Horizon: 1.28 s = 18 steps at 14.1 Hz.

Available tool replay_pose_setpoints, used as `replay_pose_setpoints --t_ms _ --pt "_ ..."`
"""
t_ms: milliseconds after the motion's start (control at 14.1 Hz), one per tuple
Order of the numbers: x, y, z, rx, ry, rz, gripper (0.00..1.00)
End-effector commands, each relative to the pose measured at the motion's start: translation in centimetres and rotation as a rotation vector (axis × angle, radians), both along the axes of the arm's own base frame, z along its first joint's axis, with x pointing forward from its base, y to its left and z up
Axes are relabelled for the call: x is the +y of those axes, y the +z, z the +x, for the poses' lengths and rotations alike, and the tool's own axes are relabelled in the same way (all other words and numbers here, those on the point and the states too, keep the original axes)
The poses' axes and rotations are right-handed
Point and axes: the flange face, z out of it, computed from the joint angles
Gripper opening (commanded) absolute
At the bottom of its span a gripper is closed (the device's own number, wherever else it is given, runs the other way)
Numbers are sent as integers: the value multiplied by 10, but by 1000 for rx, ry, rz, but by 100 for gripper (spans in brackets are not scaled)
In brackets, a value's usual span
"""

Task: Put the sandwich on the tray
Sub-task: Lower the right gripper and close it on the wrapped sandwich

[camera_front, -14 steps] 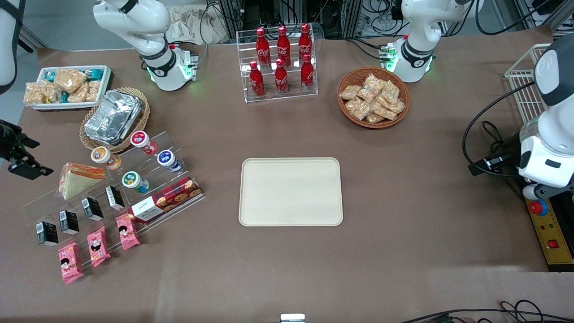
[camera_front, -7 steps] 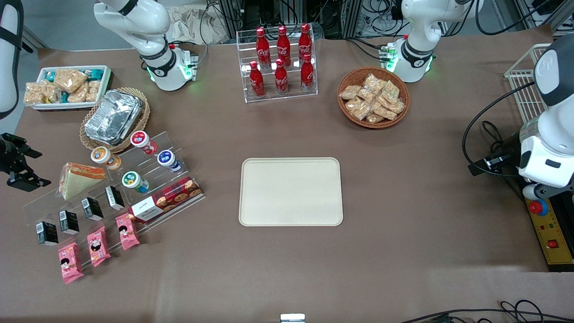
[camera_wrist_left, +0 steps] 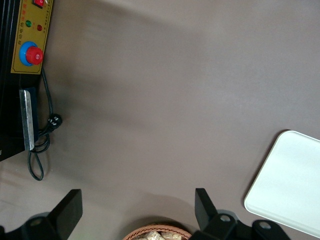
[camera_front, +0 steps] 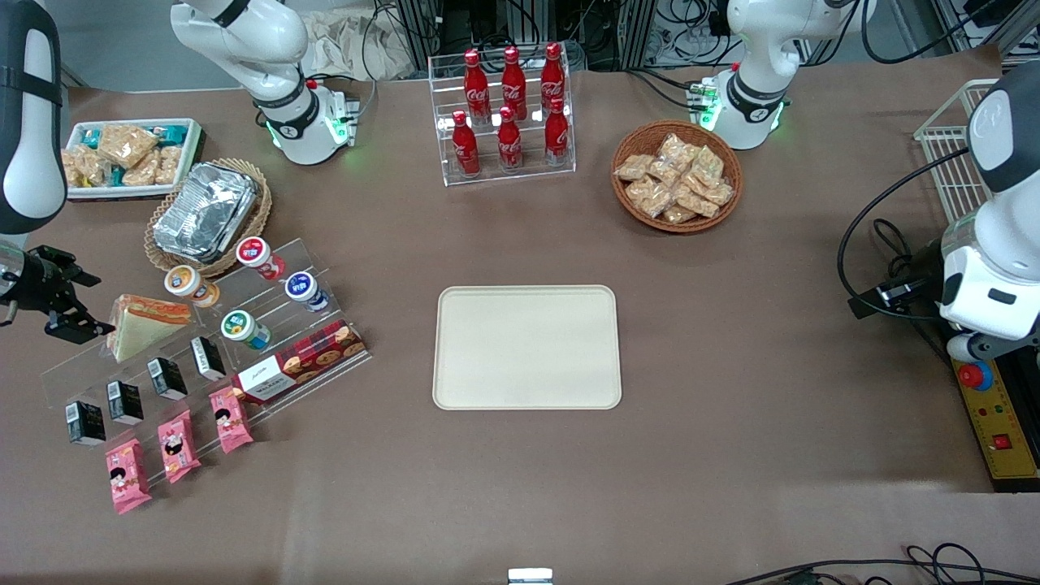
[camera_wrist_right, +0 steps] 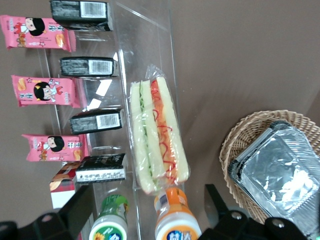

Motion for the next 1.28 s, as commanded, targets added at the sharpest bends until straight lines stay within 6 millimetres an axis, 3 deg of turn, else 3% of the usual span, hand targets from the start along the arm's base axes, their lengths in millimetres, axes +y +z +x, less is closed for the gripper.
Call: replay_pose_setpoints --t_ms 0,497,781,852,1065,1135,1206 --pt "-2 -12 -24 -35 16 24 99" --pt "2 -49 -41 -78 48 11 99" --pt "2 -61 -35 -100 50 1 97" --pt "1 -63 -34 -101 51 -1 92" --pt "3 -65 -32 -102 58 -2 54" --pt "3 -65 -32 -105 69 -3 36" --pt "3 -64 -32 -108 80 -4 29"
